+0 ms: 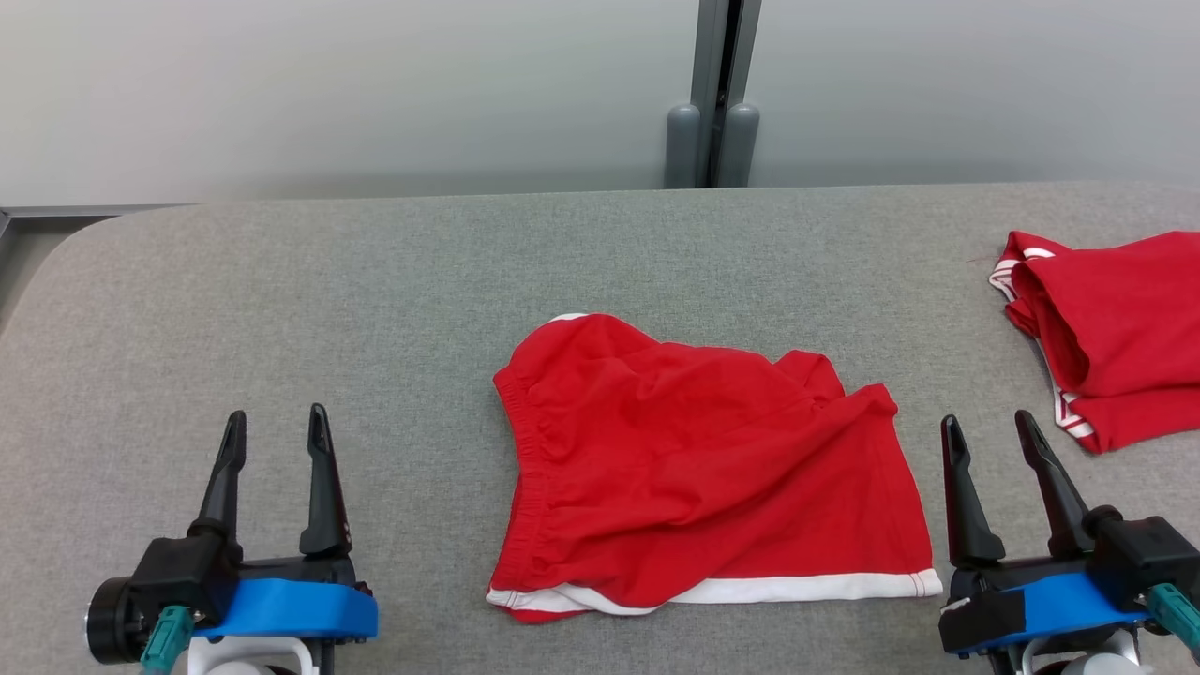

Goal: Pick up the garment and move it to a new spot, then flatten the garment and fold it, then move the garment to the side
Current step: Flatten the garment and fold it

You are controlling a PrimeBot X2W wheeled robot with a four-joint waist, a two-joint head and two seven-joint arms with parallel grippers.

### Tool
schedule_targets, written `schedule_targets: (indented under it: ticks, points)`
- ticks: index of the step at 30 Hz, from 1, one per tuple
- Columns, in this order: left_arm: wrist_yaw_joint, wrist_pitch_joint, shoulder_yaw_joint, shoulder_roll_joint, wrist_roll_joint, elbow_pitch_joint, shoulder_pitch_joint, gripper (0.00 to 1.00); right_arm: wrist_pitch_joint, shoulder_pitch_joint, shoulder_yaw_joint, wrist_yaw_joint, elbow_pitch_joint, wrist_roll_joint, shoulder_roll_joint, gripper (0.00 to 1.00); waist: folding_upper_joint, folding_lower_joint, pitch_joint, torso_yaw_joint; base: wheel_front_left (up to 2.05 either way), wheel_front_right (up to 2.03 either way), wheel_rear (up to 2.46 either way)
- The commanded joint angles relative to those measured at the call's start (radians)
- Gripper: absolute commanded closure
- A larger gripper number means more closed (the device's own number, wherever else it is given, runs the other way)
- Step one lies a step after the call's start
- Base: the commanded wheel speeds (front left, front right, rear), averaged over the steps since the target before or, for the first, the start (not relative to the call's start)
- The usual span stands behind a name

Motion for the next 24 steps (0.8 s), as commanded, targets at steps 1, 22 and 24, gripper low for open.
schedule_targets:
  ticks: [1,22,24]
  points:
    - [-0.003,-0.005,-0.003,-0.001,0.005,0.003,-0.003,0.0,-0.003,0.003,-0.004,0.0,0.011,-0.003,0.002,0.0,-0.0001,0.0,0.0,0.001,0.0,0.0,0.0]
    - [-0.047,-0.005,-0.418,0.188,-0.079,0.081,0.092,0.0,-0.002,0.028,0.013,0.0,0.322,0.004,0.002,0.0,-0.0001,0.0,0.02,0.009,0.0,0.0,0.0]
    - [-0.047,-0.005,-0.451,0.206,-0.096,0.079,0.095,0.0,-0.002,0.027,0.017,0.0,0.337,0.012,0.002,0.0,-0.0001,0.0,0.023,0.01,0.0,0.0,0.0]
